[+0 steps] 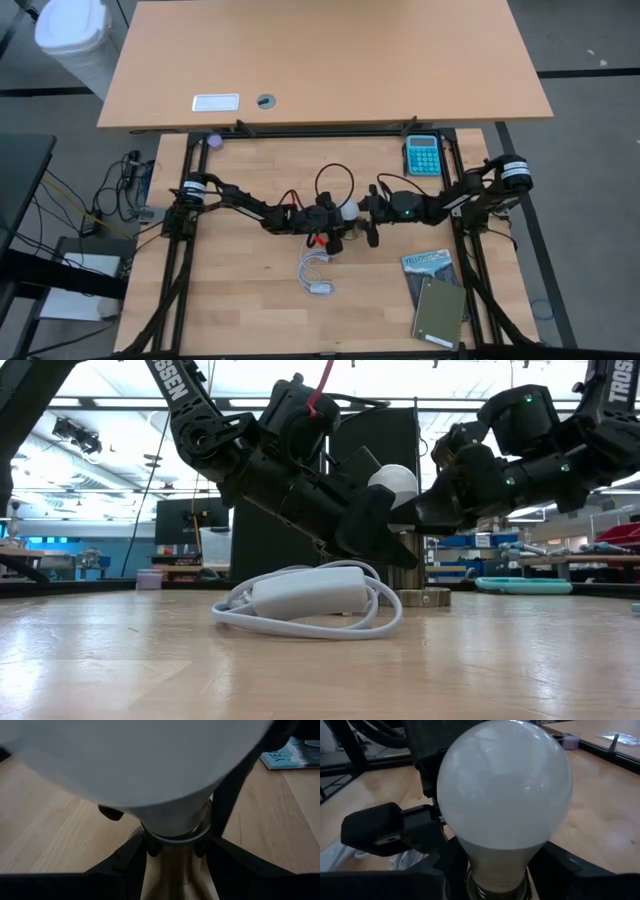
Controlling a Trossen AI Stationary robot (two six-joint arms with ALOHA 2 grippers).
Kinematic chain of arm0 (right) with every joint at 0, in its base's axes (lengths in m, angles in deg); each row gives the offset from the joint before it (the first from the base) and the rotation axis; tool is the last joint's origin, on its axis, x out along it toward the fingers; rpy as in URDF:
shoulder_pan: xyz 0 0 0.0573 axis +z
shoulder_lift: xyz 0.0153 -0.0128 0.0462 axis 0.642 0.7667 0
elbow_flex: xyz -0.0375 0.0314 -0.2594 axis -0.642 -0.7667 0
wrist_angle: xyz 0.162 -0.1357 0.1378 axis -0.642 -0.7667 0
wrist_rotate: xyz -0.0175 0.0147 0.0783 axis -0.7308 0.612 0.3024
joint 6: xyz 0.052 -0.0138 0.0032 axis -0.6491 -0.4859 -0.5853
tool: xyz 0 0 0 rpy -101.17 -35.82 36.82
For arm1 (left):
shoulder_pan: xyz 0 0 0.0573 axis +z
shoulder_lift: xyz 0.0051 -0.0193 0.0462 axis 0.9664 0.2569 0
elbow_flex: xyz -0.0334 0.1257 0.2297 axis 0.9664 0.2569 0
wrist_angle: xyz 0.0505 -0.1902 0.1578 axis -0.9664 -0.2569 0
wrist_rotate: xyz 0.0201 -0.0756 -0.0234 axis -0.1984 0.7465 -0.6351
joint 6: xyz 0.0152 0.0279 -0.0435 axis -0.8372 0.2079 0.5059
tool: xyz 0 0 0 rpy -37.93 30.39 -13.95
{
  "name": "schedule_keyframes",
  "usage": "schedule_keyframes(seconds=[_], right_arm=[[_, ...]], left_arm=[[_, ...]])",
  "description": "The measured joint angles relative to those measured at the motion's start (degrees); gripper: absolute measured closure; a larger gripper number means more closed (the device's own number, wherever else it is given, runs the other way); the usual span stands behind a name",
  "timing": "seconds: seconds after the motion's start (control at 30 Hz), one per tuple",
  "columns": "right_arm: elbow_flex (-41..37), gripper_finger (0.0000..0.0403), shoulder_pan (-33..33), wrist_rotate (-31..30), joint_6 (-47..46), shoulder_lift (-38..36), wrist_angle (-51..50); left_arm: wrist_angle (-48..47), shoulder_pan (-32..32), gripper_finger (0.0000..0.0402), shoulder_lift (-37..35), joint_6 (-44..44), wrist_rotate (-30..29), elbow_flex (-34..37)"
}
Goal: Screw lightbulb
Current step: Insert the lightbulb into the desk lamp
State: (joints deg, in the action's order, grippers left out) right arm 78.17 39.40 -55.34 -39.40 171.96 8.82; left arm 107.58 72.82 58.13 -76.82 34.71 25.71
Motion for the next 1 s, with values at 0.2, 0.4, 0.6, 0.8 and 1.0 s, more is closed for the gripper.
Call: schedule_keyframes(seconds=[0.2, 0.4, 0.6, 0.8, 1.0], right_arm=[[-1.1, 0.0239, 0.2, -0.2, -1.5, -0.1, 0.4], [-1.4, 0.0238, 1.9, -3.6, -2.2, -0.1, 0.4], [-0.6, 0.0237, 5.3, -11.8, -1.4, -0.1, -1.0], [3.5, 0.0237, 7.3, -17.6, -1.4, -0.1, -8.1], [5.5, 0.0237, 7.4, -18.7, -3.7, -0.1, -11.6]], left_arm=[[0.0, 0.0, 0.0213, 0.0, 1.1, -0.1, 0.0], [-0.1, -0.1, 0.0213, 0.0, 2.5, -3.4, 0.0], [-0.2, -0.1, 0.0213, 0.0, 5.0, -6.3, 0.0], [0.0, -0.1, 0.0213, 0.0, 6.0, -7.6, 0.1], [-0.4, -0.7, 0.0213, 0.0, 7.0, -9.5, 0.1]])
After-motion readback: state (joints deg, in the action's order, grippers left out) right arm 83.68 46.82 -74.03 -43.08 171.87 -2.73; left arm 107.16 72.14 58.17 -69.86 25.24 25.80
